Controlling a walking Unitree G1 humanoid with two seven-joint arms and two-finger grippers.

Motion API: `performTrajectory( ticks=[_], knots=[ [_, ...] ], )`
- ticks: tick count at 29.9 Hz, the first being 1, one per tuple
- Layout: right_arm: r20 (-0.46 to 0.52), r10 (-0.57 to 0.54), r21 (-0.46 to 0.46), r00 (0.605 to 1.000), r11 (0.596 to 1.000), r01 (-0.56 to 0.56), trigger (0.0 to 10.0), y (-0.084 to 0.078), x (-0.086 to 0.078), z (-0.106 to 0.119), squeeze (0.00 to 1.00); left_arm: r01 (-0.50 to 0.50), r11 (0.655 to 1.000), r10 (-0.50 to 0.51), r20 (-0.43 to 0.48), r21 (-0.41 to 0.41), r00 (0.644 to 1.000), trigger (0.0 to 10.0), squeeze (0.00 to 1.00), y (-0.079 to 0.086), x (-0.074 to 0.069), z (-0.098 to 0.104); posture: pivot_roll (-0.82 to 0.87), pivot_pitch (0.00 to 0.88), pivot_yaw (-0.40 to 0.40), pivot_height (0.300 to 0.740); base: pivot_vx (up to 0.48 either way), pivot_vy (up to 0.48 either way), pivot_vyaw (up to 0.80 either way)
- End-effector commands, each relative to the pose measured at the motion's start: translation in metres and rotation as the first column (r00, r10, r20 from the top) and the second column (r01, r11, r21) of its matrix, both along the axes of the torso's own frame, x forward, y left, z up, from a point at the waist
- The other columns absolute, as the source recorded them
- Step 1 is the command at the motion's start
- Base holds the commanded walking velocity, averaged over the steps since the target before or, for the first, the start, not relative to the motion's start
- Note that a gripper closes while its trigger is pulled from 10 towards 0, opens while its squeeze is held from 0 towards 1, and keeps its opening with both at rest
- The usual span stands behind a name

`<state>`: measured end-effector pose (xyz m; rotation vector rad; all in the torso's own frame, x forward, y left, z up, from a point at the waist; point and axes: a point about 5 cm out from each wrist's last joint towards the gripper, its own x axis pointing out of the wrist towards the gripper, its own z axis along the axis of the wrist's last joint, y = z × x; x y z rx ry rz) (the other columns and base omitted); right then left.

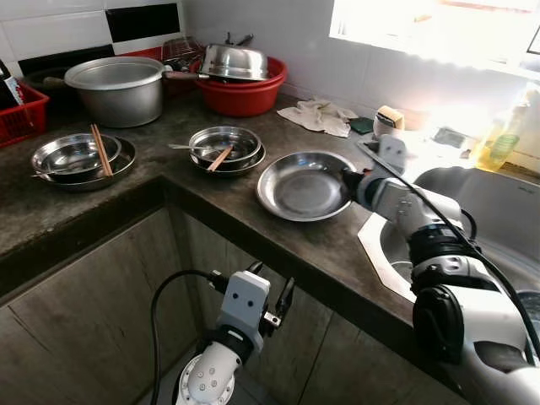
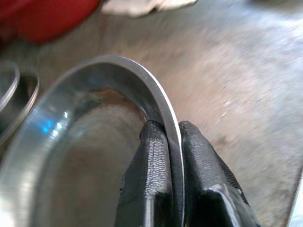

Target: Kitchen organization

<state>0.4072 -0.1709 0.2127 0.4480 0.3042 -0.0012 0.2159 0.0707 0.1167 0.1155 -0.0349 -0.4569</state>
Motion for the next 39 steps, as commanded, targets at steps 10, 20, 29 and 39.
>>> performTrajectory(
  ticks=[10,20,29,39],
  knots=[
    [0.243,-0.123,0.167,0.962,0.982,0.083,0.0,-0.011,-0.031,0.011,0.00,0.004,1.000,-0.004,0.013,0.014,1.000,10.0,0.00,0.000,0.001,0.000,0.20,0.006,-0.083,0.740,0.000,0.000,0.00],
    [0.454,-0.141,0.052,0.880,0.990,0.132,0.0,0.003,-0.073,0.028,0.00,-0.018,1.000,0.018,0.011,-0.010,1.000,10.0,0.00,0.002,0.008,0.002,0.20,0.003,-0.072,0.740,0.000,0.000,0.00],
    [0.510,-0.056,-0.187,0.858,0.967,0.174,0.0,0.013,-0.116,0.018,0.00,-0.037,0.998,0.038,0.022,-0.053,0.999,10.0,0.00,0.003,0.013,0.011,0.18,0.008,-0.058,0.740,0.000,0.000,-0.13],
    [0.515,-0.049,-0.247,0.856,0.948,0.203,0.0,0.015,-0.124,0.015,0.00,-0.017,1.000,0.018,0.043,-0.026,0.999,10.0,0.00,0.002,0.019,0.014,0.18,0.012,-0.052,0.740,0.000,-0.123,-0.80]
  ],
)
